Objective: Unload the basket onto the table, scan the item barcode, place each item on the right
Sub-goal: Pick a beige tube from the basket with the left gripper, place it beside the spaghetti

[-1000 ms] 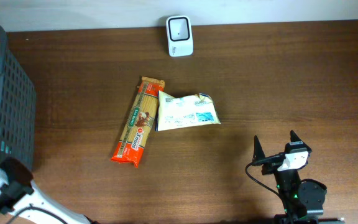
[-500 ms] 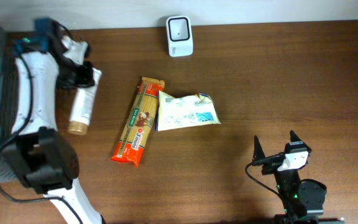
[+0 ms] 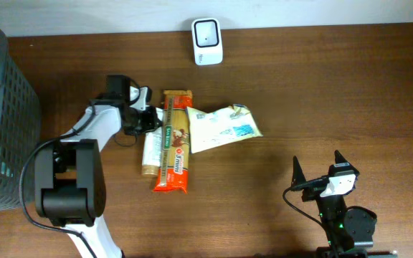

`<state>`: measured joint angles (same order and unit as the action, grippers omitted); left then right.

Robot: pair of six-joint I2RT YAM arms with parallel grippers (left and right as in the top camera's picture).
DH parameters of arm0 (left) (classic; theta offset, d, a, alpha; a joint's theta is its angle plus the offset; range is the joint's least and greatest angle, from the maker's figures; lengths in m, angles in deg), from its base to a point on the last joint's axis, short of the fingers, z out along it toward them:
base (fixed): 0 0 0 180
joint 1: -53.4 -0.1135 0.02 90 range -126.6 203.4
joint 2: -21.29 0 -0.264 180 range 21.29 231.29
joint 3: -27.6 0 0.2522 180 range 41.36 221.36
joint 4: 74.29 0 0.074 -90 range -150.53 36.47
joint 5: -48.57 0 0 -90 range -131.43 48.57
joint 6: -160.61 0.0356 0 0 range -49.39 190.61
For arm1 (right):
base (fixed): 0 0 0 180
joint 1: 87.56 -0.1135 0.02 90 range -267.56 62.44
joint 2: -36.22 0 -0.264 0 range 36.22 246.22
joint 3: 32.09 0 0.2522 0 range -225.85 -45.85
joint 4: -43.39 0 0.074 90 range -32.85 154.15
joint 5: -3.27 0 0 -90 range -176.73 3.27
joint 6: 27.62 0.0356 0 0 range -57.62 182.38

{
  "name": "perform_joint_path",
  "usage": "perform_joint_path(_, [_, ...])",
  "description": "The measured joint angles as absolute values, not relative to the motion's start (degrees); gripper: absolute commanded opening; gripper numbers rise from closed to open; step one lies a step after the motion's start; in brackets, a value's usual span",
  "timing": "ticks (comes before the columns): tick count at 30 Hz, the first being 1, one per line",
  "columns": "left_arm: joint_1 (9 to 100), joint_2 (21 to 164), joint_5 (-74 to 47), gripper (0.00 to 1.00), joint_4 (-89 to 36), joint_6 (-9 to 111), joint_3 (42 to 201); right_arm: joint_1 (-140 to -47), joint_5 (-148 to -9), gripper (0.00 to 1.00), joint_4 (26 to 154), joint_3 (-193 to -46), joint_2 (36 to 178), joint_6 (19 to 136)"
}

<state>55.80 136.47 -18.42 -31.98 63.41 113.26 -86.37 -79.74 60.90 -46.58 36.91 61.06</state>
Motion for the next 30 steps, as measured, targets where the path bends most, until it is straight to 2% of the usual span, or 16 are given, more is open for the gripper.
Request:
perform_joint_path(2, [58.2, 136.47, -17.37, 0.94, -32.63, 62.25, 112.89, -86.37, -79.74, 0.99, 60.9, -46.58, 36.91, 61.08])
perform_joint_path(3, [58.57, 136.6, -16.56, 0.99, -32.81, 61.57, 112.52, -86.37, -79.74, 0.99, 60.9, -46.58, 36.91, 61.08])
perform_joint_path(7, [57.48, 135.51, -14.84, 0.99, -27.5, 61.18, 115.29, -86.37, -79.74, 0.99, 60.9, -46.58, 36.91, 61.1])
perform_joint_path(11, [51.16, 129.91, -25.7, 0.99, -12.24, 65.59, 127.45, -86.37, -79.74, 0.99, 60.88, -46.58, 36.91, 61.06])
perform_joint_path(14, [46.97, 117.47, -34.42, 0.99, -8.24, 70.97, 139.75, -86.37, -79.74, 0.99, 60.9, -46.58, 36.91, 61.08])
perform_joint_path(16, [43.16, 111.73, -39.54, 1.0, -8.52, 72.13, 142.38, -86.37, -79.72, 0.99, 60.9, -46.58, 36.91, 61.06])
perform_joint_path(19, [33.04, 106.59, -49.68, 0.87, -8.87, 73.07, 142.94, -86.37, -79.72, 0.99, 60.9, -46.58, 36.91, 61.04])
perform_joint_path(21, [24.96, 107.75, -55.12, 0.87, -8.98, 73.5, 142.94, -86.37, -79.72, 0.99, 60.9, -46.58, 36.91, 61.04])
perform_joint_path(25, [10.79, 116.34, -54.62, 0.9, -12.7, 73.44, 142.81, -86.37, -79.74, 0.99, 60.88, -46.58, 36.91, 61.06])
perform_joint_path(30, [6.07, 133.32, -49.98, 0.89, -14.1, 75.38, 142.72, -86.37, -79.74, 0.99, 60.88, -46.58, 36.91, 61.06])
